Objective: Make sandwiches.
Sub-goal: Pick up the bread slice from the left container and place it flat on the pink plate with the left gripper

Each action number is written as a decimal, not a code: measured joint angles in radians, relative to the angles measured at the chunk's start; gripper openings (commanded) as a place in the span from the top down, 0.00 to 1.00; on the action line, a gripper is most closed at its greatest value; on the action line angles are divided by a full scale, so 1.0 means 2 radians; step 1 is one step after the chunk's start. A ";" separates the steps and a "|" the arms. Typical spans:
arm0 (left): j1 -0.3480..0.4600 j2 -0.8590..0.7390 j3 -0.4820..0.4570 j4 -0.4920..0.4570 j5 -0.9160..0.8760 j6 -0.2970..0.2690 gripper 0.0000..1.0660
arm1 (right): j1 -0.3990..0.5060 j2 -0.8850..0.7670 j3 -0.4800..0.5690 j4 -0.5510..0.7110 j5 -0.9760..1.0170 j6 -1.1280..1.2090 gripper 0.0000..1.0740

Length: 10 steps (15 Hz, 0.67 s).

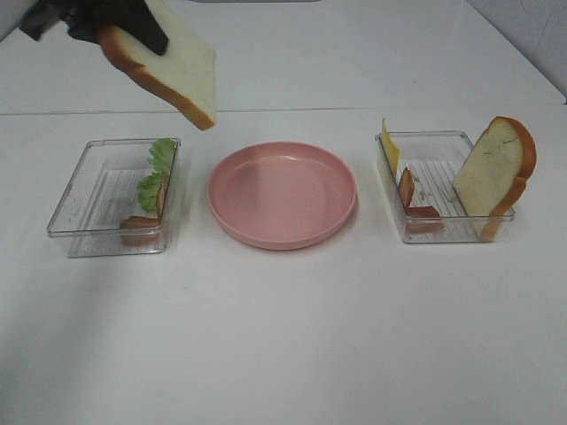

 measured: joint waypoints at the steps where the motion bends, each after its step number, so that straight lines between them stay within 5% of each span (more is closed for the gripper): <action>1: -0.014 0.023 -0.010 -0.011 -0.002 0.004 1.00 | 0.000 0.000 0.000 0.000 0.000 0.000 0.11; 3: -0.036 0.061 -0.043 -0.013 -0.002 0.002 1.00 | 0.000 0.000 0.000 0.000 0.000 0.000 0.11; 10: -0.104 0.255 -0.254 -0.012 0.027 -0.077 1.00 | 0.000 0.000 0.000 0.000 0.000 0.000 0.11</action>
